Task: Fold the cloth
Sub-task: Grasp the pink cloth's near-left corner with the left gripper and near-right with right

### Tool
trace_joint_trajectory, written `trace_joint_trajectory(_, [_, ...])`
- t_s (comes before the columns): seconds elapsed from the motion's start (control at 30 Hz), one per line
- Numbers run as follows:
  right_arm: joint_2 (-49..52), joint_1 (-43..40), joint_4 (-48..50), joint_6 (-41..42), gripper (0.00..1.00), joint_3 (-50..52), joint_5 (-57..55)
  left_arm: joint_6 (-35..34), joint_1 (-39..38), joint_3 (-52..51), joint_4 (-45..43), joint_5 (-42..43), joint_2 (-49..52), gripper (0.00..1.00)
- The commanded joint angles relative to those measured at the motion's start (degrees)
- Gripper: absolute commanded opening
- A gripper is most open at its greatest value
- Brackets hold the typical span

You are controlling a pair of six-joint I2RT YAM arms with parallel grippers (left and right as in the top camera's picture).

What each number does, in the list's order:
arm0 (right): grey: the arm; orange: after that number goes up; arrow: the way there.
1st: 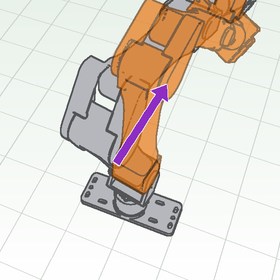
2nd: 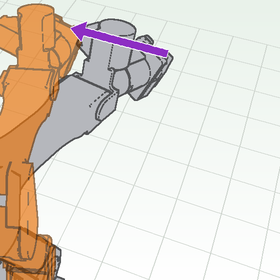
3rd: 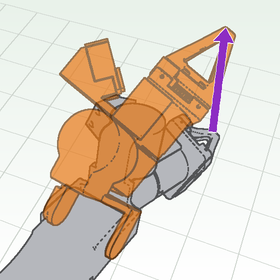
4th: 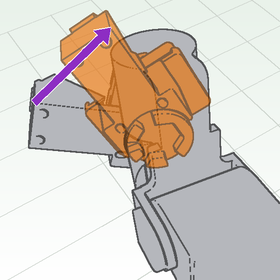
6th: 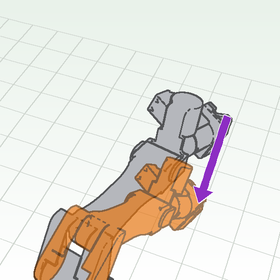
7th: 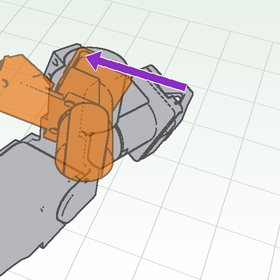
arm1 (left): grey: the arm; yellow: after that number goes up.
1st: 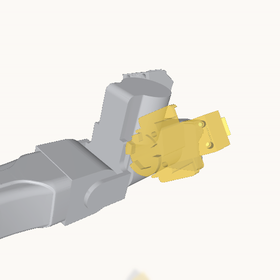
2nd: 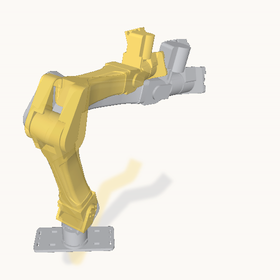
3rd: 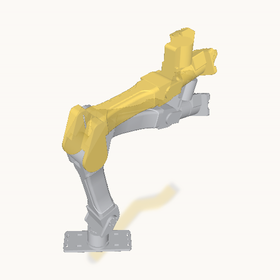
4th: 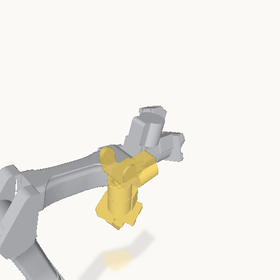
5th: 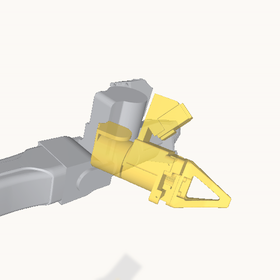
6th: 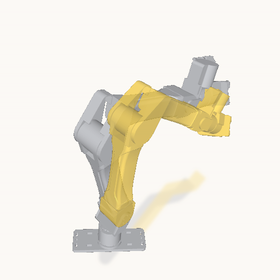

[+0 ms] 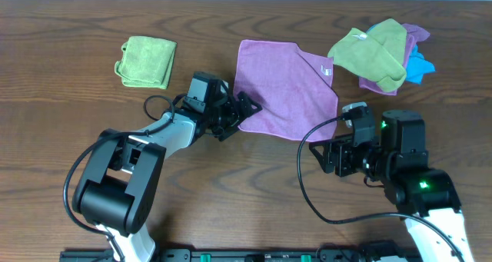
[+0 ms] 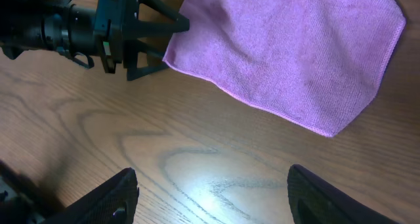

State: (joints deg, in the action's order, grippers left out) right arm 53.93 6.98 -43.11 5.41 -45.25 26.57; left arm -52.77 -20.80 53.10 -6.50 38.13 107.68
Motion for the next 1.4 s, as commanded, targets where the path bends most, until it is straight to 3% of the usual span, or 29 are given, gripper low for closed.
trace_joint_trajectory(0.0, [-0.37,-0.42,-0.02,0.37,0.73,0.28,1.14,0.04,0.09,-0.76,1.07,-7.45,1.73,0.98])
trace_joint_trajectory(0.07, [-0.37,-0.42,-0.02,0.35,0.74,0.28,1.14,0.07,0.09,-0.76,1.09,-8.35,1.73,1.00])
trace_joint_trajectory(0.23, [-0.37,-0.42,0.00,0.35,0.74,0.28,1.14,0.48,0.02,-0.76,0.61,-10.25,1.75,0.91])
trace_joint_trajectory(0.67, [-0.37,-0.42,-0.02,0.37,0.74,0.28,1.14,0.35,-2.82,-0.76,-1.25,-6.97,6.45,0.81])
trace_joint_trajectory(0.73, [-0.37,-0.42,-0.15,0.39,0.74,0.28,1.16,0.24,-2.91,-0.76,-1.79,-6.54,6.97,0.73])
trace_joint_trajectory(0.77, [-0.37,-0.42,-0.20,0.63,0.74,0.28,1.14,0.24,-2.91,-0.76,-1.95,-6.54,7.06,0.63])
trace_joint_trajectory(0.9, [-0.37,-0.42,-0.37,0.79,0.74,0.28,1.05,0.57,-2.91,-0.76,-2.86,-5.46,7.06,0.12])
trace_joint_trajectory(0.93, [-0.35,-0.42,-0.50,0.81,0.74,0.28,0.63,0.55,-2.84,-0.76,-3.06,-5.46,7.06,0.06])
trace_joint_trajectory(1.17, [-0.35,-0.44,-2.49,2.29,0.74,1.44,-6.99,4.50,-2.21,-0.72,-4.55,-0.92,6.71,0.06])
trace_joint_trajectory(1.37, [-0.07,-0.44,2.64,3.78,0.73,8.11,-7.41,10.67,0.31,-0.72,-1.75,5.49,3.87,0.06])
